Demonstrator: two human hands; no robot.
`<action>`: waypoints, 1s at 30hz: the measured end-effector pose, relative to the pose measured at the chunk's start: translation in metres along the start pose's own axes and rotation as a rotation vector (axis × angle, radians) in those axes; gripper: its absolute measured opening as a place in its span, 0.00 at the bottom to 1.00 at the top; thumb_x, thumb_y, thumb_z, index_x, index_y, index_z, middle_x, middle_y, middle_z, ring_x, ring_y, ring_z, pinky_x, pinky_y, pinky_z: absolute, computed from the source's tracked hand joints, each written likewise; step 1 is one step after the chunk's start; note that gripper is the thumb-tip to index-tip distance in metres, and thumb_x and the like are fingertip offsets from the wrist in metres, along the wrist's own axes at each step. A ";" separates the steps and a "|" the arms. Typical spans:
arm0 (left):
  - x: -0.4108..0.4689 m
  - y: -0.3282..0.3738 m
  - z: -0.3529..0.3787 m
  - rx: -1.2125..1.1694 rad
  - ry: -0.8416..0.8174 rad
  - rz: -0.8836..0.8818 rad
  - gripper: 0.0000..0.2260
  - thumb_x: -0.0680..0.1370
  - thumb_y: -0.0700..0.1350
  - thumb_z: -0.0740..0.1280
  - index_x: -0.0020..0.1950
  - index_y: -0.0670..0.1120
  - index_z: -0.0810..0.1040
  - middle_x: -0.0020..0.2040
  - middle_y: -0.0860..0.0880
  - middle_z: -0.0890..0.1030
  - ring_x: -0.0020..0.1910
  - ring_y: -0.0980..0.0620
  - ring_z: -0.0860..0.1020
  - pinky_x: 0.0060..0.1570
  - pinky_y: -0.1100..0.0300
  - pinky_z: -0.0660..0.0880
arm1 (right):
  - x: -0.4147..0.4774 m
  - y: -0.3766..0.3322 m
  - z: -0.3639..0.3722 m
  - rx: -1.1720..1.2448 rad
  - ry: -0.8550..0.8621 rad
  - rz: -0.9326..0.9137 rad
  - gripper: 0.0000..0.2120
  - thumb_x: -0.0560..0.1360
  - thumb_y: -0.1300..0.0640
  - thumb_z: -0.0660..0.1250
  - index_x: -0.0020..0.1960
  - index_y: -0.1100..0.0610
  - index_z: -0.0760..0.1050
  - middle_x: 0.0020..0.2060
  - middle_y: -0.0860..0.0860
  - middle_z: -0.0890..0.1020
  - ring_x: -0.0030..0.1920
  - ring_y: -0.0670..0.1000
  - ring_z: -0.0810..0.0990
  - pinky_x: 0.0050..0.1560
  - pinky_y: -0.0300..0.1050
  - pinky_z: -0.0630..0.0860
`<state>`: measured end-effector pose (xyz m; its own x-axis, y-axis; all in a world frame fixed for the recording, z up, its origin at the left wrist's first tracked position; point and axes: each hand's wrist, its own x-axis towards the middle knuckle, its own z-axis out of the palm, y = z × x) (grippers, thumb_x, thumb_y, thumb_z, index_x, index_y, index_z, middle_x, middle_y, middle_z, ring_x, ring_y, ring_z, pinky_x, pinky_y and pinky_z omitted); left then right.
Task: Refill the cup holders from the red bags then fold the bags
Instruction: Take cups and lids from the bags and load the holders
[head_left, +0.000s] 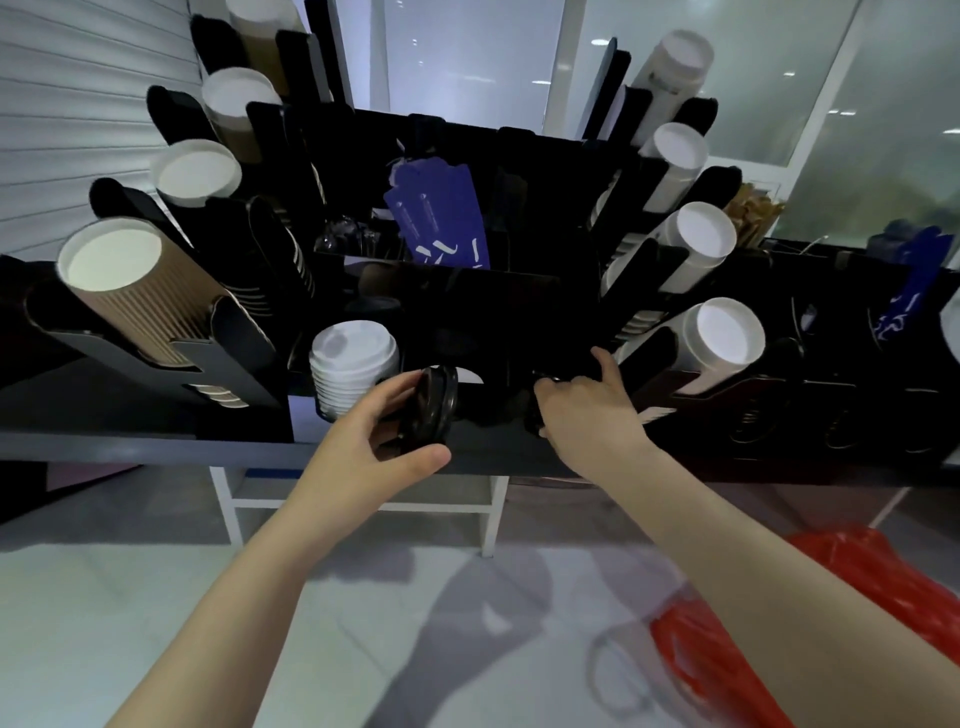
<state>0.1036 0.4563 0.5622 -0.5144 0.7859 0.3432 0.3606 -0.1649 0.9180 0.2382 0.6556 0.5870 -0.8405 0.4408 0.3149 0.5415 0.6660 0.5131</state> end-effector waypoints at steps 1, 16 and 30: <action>0.000 0.000 0.001 -0.003 0.000 0.000 0.29 0.62 0.57 0.73 0.61 0.71 0.70 0.61 0.68 0.75 0.61 0.67 0.74 0.57 0.63 0.72 | -0.002 0.001 0.001 -0.005 0.000 -0.003 0.06 0.73 0.61 0.66 0.49 0.57 0.72 0.27 0.49 0.72 0.31 0.52 0.70 0.73 0.60 0.49; 0.008 0.022 0.020 0.058 -0.019 0.061 0.33 0.67 0.50 0.75 0.70 0.59 0.68 0.63 0.64 0.74 0.63 0.66 0.71 0.59 0.65 0.71 | -0.024 -0.006 0.014 0.166 0.078 -0.039 0.26 0.75 0.56 0.63 0.71 0.57 0.64 0.62 0.54 0.75 0.64 0.56 0.71 0.73 0.62 0.42; 0.069 0.040 0.063 0.457 -0.057 0.144 0.35 0.67 0.53 0.76 0.71 0.57 0.66 0.67 0.51 0.70 0.64 0.55 0.70 0.64 0.56 0.69 | -0.107 0.035 0.011 0.460 0.504 -0.147 0.17 0.67 0.65 0.74 0.56 0.65 0.80 0.55 0.60 0.81 0.59 0.61 0.79 0.57 0.55 0.78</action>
<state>0.1317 0.5419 0.6101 -0.3953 0.8078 0.4373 0.7368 -0.0055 0.6761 0.3471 0.6387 0.5626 -0.7502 0.0678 0.6578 0.2804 0.9335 0.2236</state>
